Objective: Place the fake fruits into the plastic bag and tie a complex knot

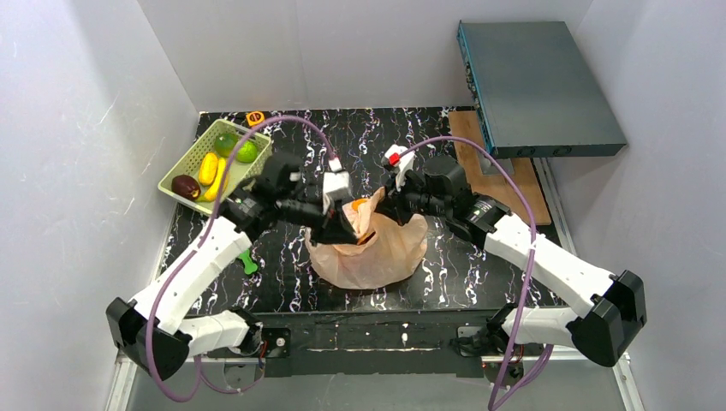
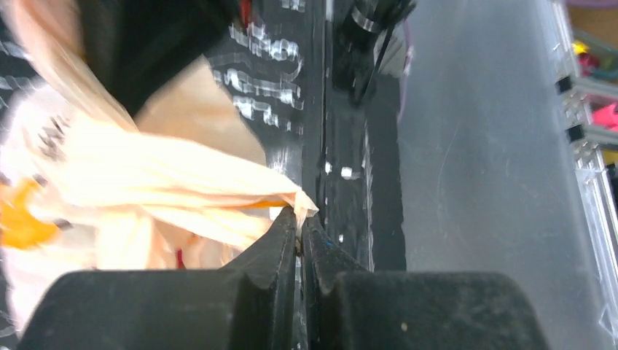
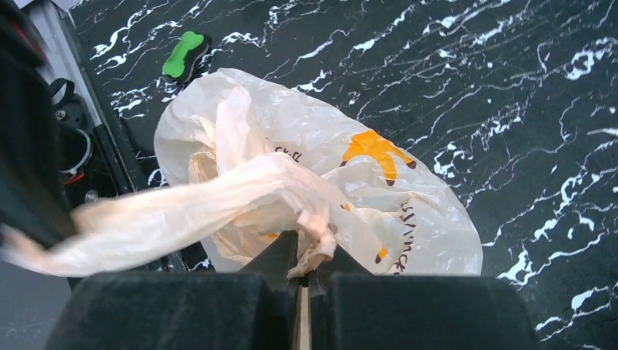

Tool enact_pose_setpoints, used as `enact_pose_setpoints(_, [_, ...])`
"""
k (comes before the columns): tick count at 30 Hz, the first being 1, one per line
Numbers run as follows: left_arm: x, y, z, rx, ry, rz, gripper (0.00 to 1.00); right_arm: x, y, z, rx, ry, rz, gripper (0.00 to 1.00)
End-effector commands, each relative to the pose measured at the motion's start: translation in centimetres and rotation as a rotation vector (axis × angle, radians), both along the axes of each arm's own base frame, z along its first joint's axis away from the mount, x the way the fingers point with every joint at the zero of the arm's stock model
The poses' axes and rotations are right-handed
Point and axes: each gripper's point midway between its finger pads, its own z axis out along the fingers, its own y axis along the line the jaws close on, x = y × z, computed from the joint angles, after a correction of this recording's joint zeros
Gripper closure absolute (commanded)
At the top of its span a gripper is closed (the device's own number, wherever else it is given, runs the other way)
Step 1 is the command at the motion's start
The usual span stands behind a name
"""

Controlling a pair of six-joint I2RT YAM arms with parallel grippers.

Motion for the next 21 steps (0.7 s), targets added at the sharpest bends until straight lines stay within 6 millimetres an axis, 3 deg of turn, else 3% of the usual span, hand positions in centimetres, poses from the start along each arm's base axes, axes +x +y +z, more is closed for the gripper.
enact_pose_setpoints(1, [-1.0, -0.5, -7.1, 0.13, 0.016, 0.042, 1.0, 2.1, 0.0, 2.9, 0.068, 0.0, -0.124, 0.99])
enact_pose_setpoints(4, [1.2, -0.7, -12.1, 0.272, -0.022, 0.179, 1.0, 2.1, 0.3, 3.4, 0.092, 0.022, -0.131, 0.99])
enact_pose_setpoints(6, [3.8, -0.8, -14.2, 0.321, 0.0, 0.327, 1.0, 1.7, 0.5, 3.6, 0.106, 0.039, -0.118, 0.99])
enact_pose_setpoints(8, [6.3, -1.1, -14.9, 0.331, -0.007, 0.429, 1.0, 0.9, 0.7, 3.7, 0.12, 0.069, -0.088, 0.99])
enact_pose_setpoints(13, [9.9, -2.1, -14.1, 0.198, 0.109, 0.561, 1.0, -1.3, 1.5, 3.6, 0.182, 0.173, -0.042, 0.99])
enact_pose_setpoints(16, [10.7, -3.0, -13.3, 0.107, 0.21, 0.534, 1.0, -2.5, 3.6, 4.1, 0.237, 0.232, -0.012, 0.99])
enact_pose_setpoints(21, [10.6, -3.3, -11.5, -0.026, 0.331, 0.458, 1.0, -1.2, 6.7, 6.5, 0.338, 0.281, -0.025, 0.99])
